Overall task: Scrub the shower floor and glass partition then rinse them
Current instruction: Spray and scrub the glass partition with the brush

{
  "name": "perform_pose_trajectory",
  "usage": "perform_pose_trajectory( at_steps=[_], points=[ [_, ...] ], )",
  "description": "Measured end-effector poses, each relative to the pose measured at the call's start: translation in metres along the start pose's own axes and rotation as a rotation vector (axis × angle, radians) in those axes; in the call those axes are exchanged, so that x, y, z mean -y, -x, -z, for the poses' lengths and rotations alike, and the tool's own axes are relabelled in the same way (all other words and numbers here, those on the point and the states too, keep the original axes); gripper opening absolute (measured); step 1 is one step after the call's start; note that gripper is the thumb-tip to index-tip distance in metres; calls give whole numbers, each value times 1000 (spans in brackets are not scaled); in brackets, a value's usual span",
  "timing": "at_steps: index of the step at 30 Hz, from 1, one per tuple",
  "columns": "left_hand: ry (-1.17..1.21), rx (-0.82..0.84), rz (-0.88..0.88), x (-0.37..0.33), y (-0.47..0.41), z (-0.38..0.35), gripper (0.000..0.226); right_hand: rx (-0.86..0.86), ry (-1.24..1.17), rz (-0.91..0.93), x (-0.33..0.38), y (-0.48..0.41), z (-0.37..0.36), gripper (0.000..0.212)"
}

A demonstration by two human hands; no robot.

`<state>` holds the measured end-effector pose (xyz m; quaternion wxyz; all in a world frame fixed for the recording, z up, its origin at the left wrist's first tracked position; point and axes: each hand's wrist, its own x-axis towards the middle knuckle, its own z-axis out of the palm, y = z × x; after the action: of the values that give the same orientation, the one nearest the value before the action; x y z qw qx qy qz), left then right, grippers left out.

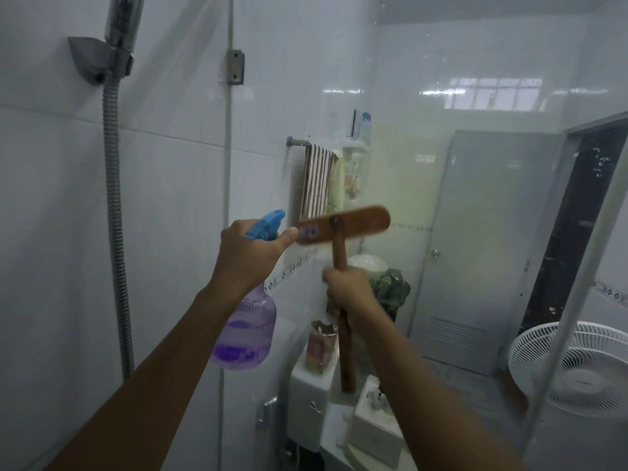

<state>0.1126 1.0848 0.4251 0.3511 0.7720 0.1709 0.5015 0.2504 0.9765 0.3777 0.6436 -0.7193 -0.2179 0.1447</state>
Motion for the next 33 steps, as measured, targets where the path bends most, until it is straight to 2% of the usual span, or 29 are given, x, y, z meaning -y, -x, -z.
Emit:
perform_pose_trajectory(
  at_steps=[2,4,6,8,11,13,16,19,21,24,26,28,33],
  points=[
    [10,-15,8,-2,-1,0,36,-20,-67,72,48,-14,4,5],
    [13,-24,13,-3,-2,1,39,-13,-110,100,65,-20,2,7],
    [11,-16,19,-5,0,0,42,-26,-70,61,42,-14,-4,12],
    [9,-1,20,-6,3,-1,44,-22,-32,-42,-11,1,-8,14],
    [0,20,22,-5,10,-1,39,22,24,-140,-66,28,-4,17],
    [8,20,26,-5,11,-2,40,-2,22,-95,-51,24,2,14],
    [34,32,35,-9,11,-5,36,-68,-62,23,16,3,11,8],
    [38,45,28,-16,12,-8,32,-90,-107,65,48,-8,14,10],
    [35,41,15,-17,13,-9,32,-91,-61,16,21,-2,13,13],
    [36,34,8,-15,15,-10,32,-58,-9,-98,-58,22,11,20],
    [30,46,0,-13,18,-13,32,-17,17,-137,-87,41,14,15],
    [23,49,-4,-9,19,-19,34,-54,20,-111,-77,42,24,10],
    [29,84,47,0,19,-37,32,-137,-113,25,12,17,56,6]
  ],
)
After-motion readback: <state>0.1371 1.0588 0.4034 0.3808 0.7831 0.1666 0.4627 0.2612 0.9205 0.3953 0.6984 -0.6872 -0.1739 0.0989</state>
